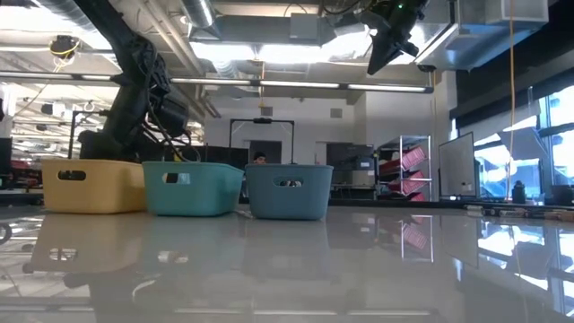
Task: Sort batteries
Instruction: Put the small black battery into the yellow bin
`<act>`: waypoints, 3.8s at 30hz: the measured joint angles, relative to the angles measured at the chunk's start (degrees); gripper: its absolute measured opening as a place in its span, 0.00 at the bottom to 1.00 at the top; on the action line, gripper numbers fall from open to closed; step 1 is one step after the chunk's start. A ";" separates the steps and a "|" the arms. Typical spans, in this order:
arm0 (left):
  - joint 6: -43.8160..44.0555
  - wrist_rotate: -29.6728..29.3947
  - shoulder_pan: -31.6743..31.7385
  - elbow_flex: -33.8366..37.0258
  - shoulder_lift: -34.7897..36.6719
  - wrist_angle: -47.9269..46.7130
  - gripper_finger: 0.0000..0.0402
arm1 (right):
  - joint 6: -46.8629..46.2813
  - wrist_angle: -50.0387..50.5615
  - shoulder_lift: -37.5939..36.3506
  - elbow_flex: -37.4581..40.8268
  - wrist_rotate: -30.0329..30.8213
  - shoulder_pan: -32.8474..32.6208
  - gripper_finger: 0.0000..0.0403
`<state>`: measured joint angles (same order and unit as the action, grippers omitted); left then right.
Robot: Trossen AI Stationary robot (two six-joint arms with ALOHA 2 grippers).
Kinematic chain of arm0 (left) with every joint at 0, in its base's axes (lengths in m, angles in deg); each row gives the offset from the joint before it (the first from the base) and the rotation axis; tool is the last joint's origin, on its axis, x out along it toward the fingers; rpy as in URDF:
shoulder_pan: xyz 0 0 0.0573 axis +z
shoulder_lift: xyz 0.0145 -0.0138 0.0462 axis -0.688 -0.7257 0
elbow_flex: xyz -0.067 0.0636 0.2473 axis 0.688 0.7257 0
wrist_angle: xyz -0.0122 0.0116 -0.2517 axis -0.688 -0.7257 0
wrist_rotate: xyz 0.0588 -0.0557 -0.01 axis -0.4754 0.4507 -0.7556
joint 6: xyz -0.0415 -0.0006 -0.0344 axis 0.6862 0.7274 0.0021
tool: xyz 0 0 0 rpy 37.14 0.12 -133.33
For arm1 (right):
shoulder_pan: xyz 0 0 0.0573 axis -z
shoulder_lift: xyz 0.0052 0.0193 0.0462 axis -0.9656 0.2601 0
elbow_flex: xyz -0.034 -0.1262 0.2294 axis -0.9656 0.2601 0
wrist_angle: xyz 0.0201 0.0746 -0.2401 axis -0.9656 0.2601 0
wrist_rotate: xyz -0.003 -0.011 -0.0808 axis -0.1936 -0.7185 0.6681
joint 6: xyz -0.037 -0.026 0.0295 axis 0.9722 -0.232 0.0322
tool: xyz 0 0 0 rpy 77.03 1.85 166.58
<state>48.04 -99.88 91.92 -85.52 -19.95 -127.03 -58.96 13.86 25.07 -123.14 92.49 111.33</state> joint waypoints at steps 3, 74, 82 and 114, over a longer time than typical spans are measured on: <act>-0.07 -0.06 0.02 1.51 0.00 -0.06 0.43 | 0.34 0.00 0.00 0.00 0.00 0.00 0.01; 0.46 -11.29 -6.73 4.24 2.33 -4.12 0.44 | 4.56 -2.34 0.02 0.00 -0.02 0.00 0.01; 1.77 -8.46 -6.75 -0.51 5.80 -5.04 0.44 | 4.56 -2.53 0.02 0.00 -0.02 0.00 0.01; 13.86 28.76 -21.68 -0.88 22.71 1.60 0.53 | 4.55 -1.81 0.02 0.00 0.00 0.00 0.01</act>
<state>61.90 -71.12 70.24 -86.40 2.76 -125.42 -54.41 12.04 25.09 -123.14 92.49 111.33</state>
